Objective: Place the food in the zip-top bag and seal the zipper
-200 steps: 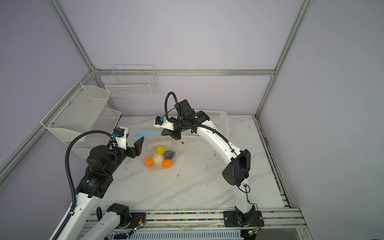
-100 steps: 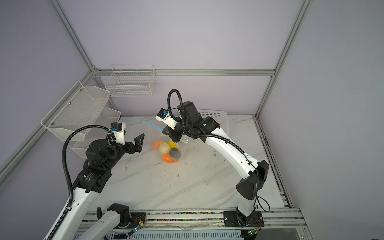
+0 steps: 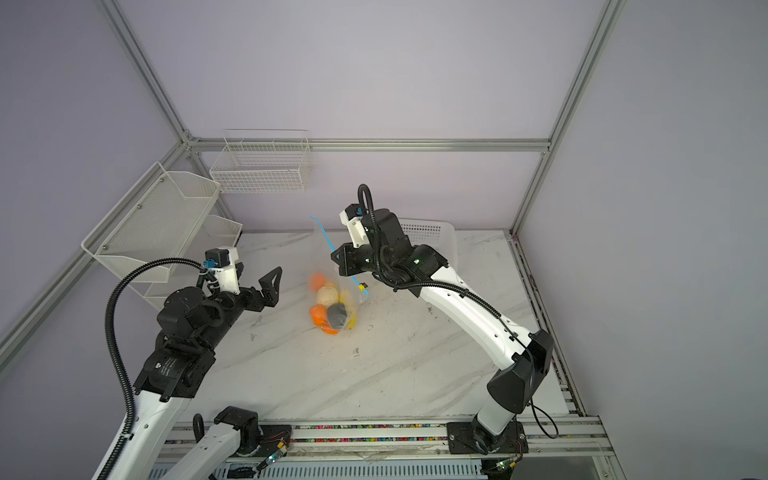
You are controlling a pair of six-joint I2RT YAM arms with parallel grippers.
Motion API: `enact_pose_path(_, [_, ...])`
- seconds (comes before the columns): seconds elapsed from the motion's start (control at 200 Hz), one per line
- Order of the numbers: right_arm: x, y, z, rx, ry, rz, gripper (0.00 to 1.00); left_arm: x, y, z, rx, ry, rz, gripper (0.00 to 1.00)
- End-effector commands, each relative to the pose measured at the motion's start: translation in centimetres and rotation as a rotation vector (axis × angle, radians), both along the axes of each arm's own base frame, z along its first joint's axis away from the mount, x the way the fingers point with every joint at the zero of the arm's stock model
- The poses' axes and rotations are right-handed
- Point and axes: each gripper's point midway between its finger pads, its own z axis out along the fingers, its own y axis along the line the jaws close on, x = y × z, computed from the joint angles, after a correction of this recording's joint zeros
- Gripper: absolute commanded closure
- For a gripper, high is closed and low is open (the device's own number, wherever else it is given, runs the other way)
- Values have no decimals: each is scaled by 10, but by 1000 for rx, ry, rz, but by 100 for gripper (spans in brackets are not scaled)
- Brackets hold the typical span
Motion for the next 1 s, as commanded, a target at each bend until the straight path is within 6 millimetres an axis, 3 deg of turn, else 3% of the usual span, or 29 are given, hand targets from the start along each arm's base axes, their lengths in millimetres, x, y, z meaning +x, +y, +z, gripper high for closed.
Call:
enact_pose_path(0.0, [-11, 2, 34, 234, 134, -57, 100, -14, 5, 48, -26, -105, 16, 0])
enact_pose_path(0.14, [-24, 13, 35, 325, 186, -61, 100, -14, 1, 48, -12, -93, 12, 0])
enact_pose_path(0.375, [-59, 56, 31, 393, 249, -2, 100, -14, 2, 42, -9, -91, 22, 0])
enact_pose_path(0.48, [-63, 56, 25, 447, 320, -13, 100, -16, 2, 39, 5, -79, 23, 0])
enact_pose_path(0.575, [-56, 35, 1, 488, 425, -109, 100, -14, -3, 36, 26, -61, 11, 0])
enact_pose_path(0.725, [-45, -13, -85, 434, 567, -279, 100, -5, -14, 29, 44, -36, -18, 0])
enact_pose_path(0.735, [-45, -20, -81, 445, 558, -284, 100, -5, -14, 28, 44, -36, -20, 0])
enact_pose_path(0.805, [-42, -49, -114, 400, 572, -351, 100, -1, -18, 26, 44, -26, -34, 0])
enact_pose_path(0.995, [-37, -96, -153, 316, 564, -420, 100, 6, -23, 16, 40, 8, -45, 0])
